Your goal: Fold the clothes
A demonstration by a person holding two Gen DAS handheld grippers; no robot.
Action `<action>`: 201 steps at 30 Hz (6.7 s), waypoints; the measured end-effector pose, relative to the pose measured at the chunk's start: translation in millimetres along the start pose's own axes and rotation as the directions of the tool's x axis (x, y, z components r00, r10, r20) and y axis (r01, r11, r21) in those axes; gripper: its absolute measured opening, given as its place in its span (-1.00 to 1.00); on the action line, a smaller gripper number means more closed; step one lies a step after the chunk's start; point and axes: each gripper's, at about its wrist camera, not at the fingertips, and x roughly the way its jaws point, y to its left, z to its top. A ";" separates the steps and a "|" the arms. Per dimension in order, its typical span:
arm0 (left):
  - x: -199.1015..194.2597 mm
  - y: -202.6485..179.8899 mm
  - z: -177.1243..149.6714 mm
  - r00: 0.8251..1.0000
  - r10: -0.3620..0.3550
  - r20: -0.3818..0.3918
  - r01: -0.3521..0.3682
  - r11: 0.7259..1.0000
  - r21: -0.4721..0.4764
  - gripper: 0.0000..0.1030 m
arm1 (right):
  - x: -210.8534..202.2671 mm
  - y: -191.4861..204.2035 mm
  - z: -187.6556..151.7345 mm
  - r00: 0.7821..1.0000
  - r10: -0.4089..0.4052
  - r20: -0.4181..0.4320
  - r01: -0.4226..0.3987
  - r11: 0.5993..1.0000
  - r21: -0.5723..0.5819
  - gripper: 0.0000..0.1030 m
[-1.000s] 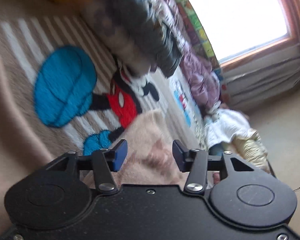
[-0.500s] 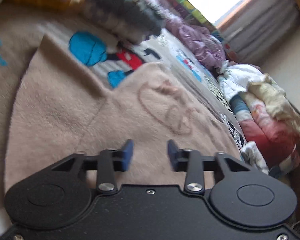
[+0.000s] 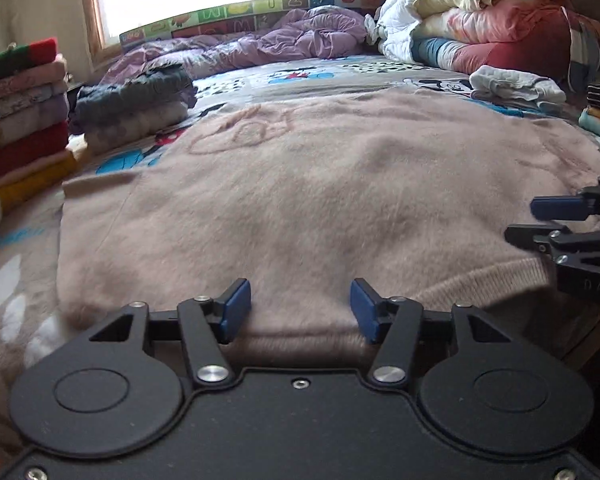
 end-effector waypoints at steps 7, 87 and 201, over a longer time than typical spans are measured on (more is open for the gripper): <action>1.3 77.6 13.1 0.998 0.067 -0.020 -0.070 0.954 -0.293 0.11 | -16.4 -15.3 -6.8 1.000 -0.004 -0.023 0.007 0.995 0.101 -0.19; 292.6 -285.4 284.6 0.898 0.032 -0.438 0.116 0.944 0.308 -0.28 | -4.0 -171.8 -84.4 0.983 -0.043 0.180 -0.135 0.502 0.854 -0.46; 24.7 31.6 78.5 0.896 -0.442 0.049 0.426 0.822 -0.378 0.30 | -45.1 -12.6 -8.3 0.964 0.171 0.206 -0.170 0.985 -0.020 -0.32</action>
